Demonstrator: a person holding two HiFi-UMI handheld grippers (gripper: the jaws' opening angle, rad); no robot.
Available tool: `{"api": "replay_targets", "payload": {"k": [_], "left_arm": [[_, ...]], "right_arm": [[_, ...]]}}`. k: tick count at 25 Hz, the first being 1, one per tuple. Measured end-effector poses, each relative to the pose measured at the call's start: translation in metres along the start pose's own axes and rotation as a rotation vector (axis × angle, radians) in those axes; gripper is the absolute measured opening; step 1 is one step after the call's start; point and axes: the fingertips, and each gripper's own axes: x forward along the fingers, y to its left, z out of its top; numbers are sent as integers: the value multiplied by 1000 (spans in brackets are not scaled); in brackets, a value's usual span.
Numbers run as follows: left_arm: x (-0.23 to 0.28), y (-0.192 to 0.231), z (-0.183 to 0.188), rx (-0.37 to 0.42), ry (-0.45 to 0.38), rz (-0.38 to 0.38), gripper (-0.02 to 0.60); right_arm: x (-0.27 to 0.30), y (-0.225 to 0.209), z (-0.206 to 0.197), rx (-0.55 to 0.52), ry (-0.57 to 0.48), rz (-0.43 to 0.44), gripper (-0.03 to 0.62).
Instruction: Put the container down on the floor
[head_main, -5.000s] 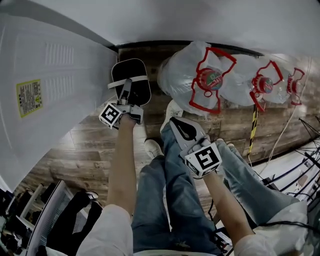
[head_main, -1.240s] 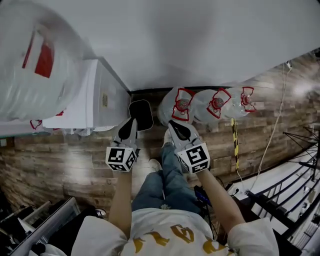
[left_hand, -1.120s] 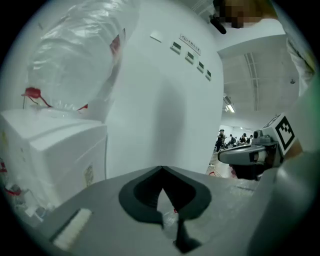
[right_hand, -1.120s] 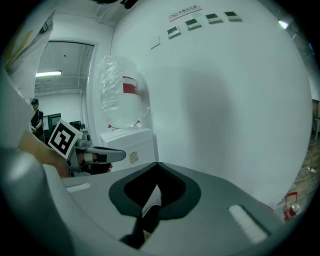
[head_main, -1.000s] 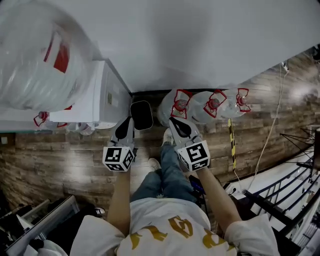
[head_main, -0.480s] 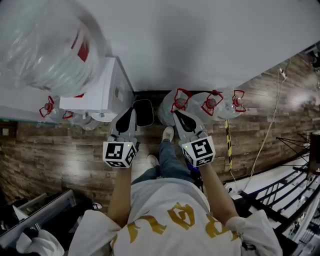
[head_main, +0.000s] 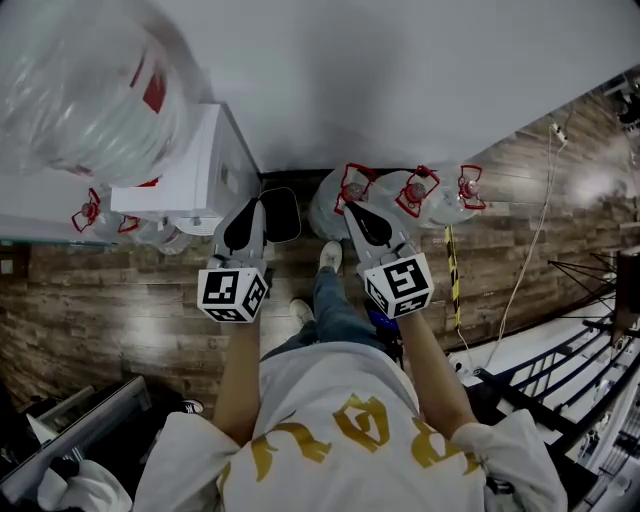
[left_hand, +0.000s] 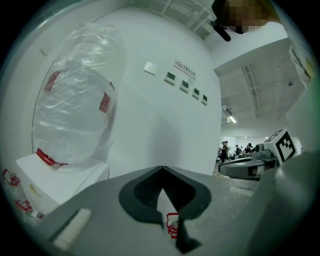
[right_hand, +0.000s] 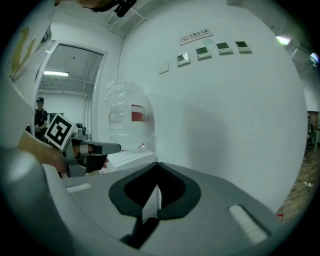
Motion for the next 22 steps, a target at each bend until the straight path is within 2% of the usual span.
{"api": "replay_targets", "payload": {"k": [22], "left_arm": [[14,4,-5,1,18,-4,0]], "right_arm": [[8,-12,5,8,-3,15,23]]}}
